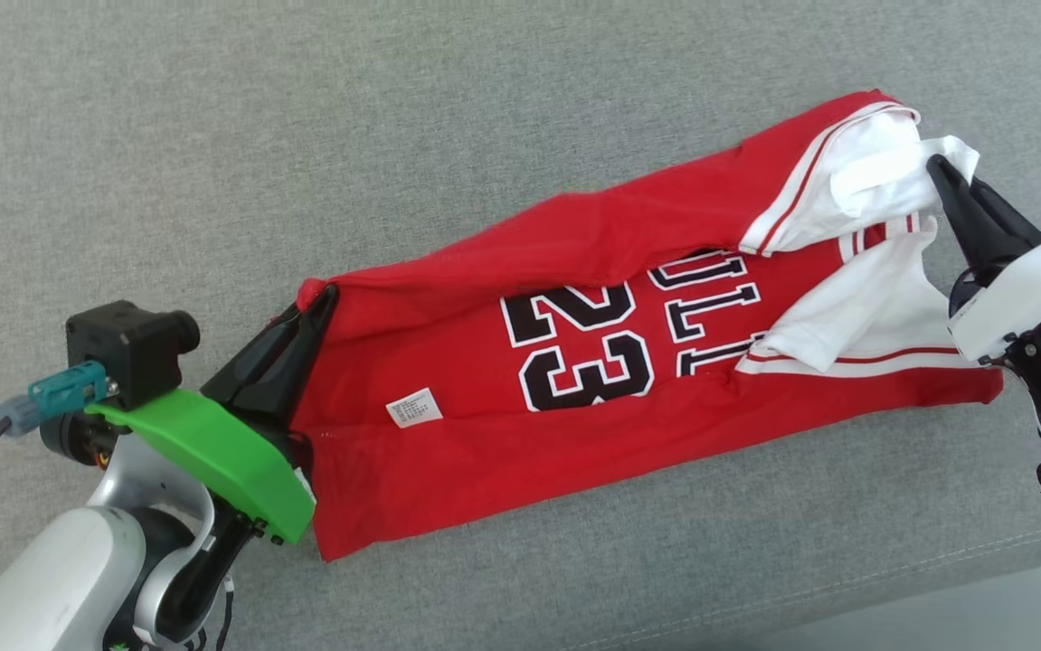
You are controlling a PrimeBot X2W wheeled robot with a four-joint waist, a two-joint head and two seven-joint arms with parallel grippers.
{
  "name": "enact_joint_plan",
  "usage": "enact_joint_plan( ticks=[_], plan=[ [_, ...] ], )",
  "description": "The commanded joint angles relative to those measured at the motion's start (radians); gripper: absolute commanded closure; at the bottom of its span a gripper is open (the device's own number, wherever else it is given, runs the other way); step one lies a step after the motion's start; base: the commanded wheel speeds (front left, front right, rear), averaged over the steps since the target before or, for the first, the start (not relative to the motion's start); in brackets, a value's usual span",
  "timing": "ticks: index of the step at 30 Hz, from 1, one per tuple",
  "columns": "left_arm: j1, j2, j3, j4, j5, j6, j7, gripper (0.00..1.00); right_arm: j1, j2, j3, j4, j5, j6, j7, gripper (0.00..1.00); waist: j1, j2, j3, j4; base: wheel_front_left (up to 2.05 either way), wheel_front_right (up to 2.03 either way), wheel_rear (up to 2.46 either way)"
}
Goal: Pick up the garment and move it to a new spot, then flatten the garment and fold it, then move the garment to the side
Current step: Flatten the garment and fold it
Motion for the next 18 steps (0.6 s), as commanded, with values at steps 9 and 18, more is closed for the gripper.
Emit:
enact_joint_plan(
  ticks=[9,18],
  plan=[
    [0.047,0.023,0.002,-0.007,-0.008,0.01,-0.004,0.97,0.06,0.036,-0.037,-0.053,-0.006,-0.001,0.046,1.0,0.0001,0.0,-0.017,-0.01,0.0,0.0,0.0],
    [0.117,0.063,-0.034,0.032,0.042,0.04,0.0,0.0,0.105,0.023,-0.056,-0.022,0.002,-0.001,0.162,0.0,0.0001,0.0,-0.034,-0.012,0.0,0.0,0.0]
  ],
)
